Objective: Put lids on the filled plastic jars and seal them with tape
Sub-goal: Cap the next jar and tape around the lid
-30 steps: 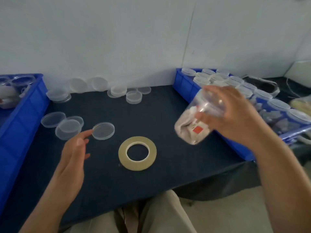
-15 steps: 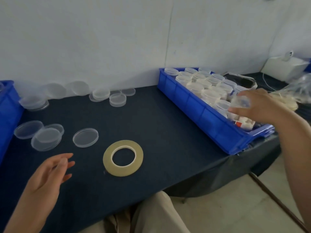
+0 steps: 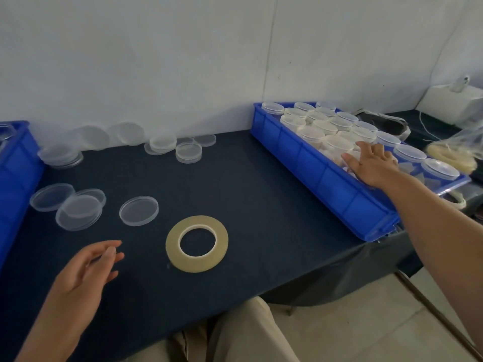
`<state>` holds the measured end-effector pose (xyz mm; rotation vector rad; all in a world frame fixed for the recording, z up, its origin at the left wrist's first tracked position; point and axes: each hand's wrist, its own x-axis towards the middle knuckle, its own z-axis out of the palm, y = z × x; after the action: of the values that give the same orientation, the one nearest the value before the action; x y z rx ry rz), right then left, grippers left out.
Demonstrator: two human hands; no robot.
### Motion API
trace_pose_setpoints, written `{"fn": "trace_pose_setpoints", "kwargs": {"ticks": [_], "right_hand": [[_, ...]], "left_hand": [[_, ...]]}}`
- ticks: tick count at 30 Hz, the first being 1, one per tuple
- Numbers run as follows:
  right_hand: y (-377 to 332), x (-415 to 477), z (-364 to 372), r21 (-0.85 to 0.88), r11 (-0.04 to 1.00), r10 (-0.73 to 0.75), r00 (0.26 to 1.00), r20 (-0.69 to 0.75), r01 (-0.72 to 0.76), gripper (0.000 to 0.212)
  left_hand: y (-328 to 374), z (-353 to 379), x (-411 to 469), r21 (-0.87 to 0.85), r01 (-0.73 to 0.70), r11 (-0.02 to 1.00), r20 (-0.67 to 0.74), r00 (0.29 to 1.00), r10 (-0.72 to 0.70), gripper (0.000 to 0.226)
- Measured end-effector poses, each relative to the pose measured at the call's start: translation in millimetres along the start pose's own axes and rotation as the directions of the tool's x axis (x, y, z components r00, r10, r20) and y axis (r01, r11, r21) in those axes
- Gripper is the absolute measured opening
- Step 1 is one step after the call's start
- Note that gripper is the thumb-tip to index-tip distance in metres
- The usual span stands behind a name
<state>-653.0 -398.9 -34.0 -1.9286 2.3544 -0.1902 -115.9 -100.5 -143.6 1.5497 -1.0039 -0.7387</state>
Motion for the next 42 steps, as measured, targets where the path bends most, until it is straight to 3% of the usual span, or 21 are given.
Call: {"fn": "trace_pose_setpoints", "kwargs": {"ticks": [5,8,10,13,15,17,19,21,25,27,30,33,35,38,40,42], "right_hand": [[-3.6,9.7,-12.1,-0.102,0.992,0.067,0.998,-0.016,-0.069,0.086],[-24.0,-4.5,-28.1,-0.039,0.998,0.031,0.968,-0.251,-0.042,0.081],[-52.8,-27.6,-34.9,0.151,0.979,-0.065,0.915,-0.398,0.135,0.069],[-112.3,-96.5,-30.9,0.459,0.744,-0.242,0.836,-0.493,0.486,0.036],[-152.4,-156.8,-14.9,0.518,0.579,-0.410,0.774,-0.482,0.630,0.030],[-186.0,-204.8,19.4,0.488,0.451,-0.627,0.655,-0.422,0.747,0.027],[-215.4,-237.5,64.8,0.503,0.387,-0.735,0.588,-0.338,0.773,0.028],[-241.6,-262.0,105.3,0.506,0.362,-0.771,0.557,-0.310,0.783,0.032],[-263.4,-286.3,151.2,0.306,0.188,-0.847,0.312,-0.430,0.933,0.028],[-263.6,-283.4,161.6,0.256,0.149,-0.853,0.255,-0.456,0.955,0.029],[-262.1,-277.6,168.3,0.233,0.140,-0.829,0.243,-0.503,0.962,0.033],[-263.3,-274.8,170.6,0.219,0.130,-0.809,0.232,-0.540,0.967,0.037],[-265.0,-273.7,172.2,0.211,0.134,-0.788,0.233,-0.569,0.968,0.036],[-267.2,-272.0,173.1,0.189,0.146,-0.765,0.232,-0.601,0.971,0.036],[-268.1,-271.9,172.9,0.182,0.152,-0.761,0.232,-0.605,0.971,0.037],[-268.0,-272.5,172.6,0.184,0.148,-0.765,0.230,-0.601,0.972,0.037]], "left_hand": [[11.3,-11.4,-10.0,0.111,0.073,0.991,0.032,0.997,-0.077,0.036],[14.2,-18.6,-14.8,0.207,0.108,0.972,0.048,0.992,-0.121,0.018],[13.0,-18.9,-14.8,0.292,0.104,0.951,0.052,0.991,-0.124,0.012],[7.6,-14.1,-14.2,0.425,0.105,0.899,0.064,0.987,-0.146,0.009],[6.2,-10.3,-16.7,0.504,0.074,0.861,0.069,0.990,-0.126,0.009],[11.5,-9.2,-21.3,0.523,0.039,0.851,0.073,0.993,-0.090,0.011],[23.5,-12.9,-26.9,0.514,-0.007,0.858,0.076,0.996,-0.038,0.015],[39.3,-22.3,-33.0,0.561,-0.081,0.824,0.074,0.996,0.047,0.017],[88.8,-66.2,-37.2,0.594,-0.174,0.786,-0.032,0.971,0.239,0.021],[111.5,-104.4,-25.3,0.617,-0.120,0.777,-0.140,0.956,0.258,0.024],[128.2,-172.4,14.9,0.760,0.075,0.646,-0.199,0.972,0.121,0.020],[123.8,-229.5,58.7,0.905,0.329,0.269,-0.277,0.937,-0.215,0.041],[110.4,-254.1,71.7,0.897,0.429,0.106,-0.389,0.880,-0.274,0.065],[87.0,-268.7,71.1,0.867,0.498,0.023,-0.461,0.819,-0.340,0.092],[71.1,-272.5,68.4,0.875,0.485,-0.007,-0.467,0.839,-0.280,0.085],[62.2,-276.8,63.8,0.884,0.462,0.063,-0.443,0.874,-0.199,0.072]]}}
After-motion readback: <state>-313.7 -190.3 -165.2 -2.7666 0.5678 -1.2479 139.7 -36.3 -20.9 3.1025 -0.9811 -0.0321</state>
